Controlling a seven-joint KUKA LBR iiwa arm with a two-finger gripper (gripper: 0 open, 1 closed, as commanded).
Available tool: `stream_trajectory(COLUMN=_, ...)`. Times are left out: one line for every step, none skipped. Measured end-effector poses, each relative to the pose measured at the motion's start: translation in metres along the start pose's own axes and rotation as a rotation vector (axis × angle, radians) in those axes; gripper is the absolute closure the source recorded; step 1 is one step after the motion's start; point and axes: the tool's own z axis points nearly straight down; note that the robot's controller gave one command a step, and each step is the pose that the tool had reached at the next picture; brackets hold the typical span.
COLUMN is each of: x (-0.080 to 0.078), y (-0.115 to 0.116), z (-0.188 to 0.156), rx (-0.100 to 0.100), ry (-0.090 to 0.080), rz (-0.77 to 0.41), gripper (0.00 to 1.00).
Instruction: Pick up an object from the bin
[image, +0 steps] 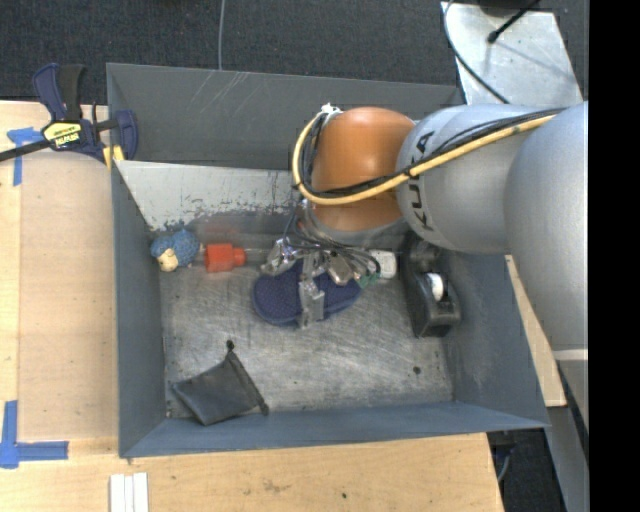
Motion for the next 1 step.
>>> stream_trajectory(x=-0.0115, y=-0.007, z=-0.1413, rx=0.004, ry=-0.009, rz=-0.013, gripper=1.0)
